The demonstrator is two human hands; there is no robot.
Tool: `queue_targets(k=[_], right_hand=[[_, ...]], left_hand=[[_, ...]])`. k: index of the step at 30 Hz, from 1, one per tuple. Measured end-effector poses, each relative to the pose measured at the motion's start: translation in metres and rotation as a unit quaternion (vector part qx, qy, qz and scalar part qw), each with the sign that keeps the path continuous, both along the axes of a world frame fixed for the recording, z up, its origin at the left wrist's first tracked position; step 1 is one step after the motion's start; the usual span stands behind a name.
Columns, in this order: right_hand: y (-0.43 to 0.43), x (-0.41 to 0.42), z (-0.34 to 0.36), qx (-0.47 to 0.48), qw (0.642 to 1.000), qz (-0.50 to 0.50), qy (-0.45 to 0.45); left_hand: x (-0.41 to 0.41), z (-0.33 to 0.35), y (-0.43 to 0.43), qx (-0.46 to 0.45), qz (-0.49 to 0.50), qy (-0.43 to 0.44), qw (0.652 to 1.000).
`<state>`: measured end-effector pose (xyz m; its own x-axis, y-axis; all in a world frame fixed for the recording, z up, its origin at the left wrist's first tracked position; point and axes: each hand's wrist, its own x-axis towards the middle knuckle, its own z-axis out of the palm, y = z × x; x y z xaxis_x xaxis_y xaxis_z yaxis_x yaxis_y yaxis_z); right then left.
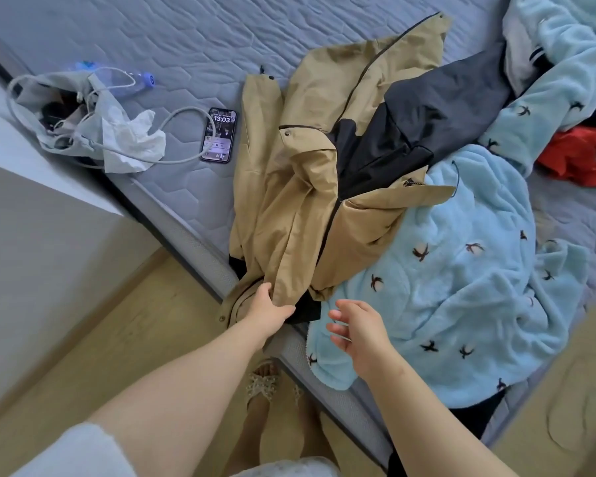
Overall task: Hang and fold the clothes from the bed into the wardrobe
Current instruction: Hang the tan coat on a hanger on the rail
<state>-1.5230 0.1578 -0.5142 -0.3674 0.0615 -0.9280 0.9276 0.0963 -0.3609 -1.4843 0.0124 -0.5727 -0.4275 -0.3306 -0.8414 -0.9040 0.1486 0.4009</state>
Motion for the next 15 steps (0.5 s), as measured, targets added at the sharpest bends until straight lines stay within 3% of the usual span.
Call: queue_targets(k=[3, 9, 15], right_hand=[[0.003, 0.007, 0.001, 0.009, 1.000, 0.010, 0.001], [0.001, 0.022, 0.044, -0.003, 1.000, 0.011, 0.022], [-0.001, 0.032, 0.122, -0.062, 0.992, 0.004, 0.112]], left_hand=[[0.005, 0.008, -0.003, -0.057, -0.038, 0.020, 0.997], [0.013, 0.081, -0.030, -0.026, -0.007, 0.144, 0.989], [0.002, 0.183, -0.035, 0.018, 0.028, 0.254, 0.967]])
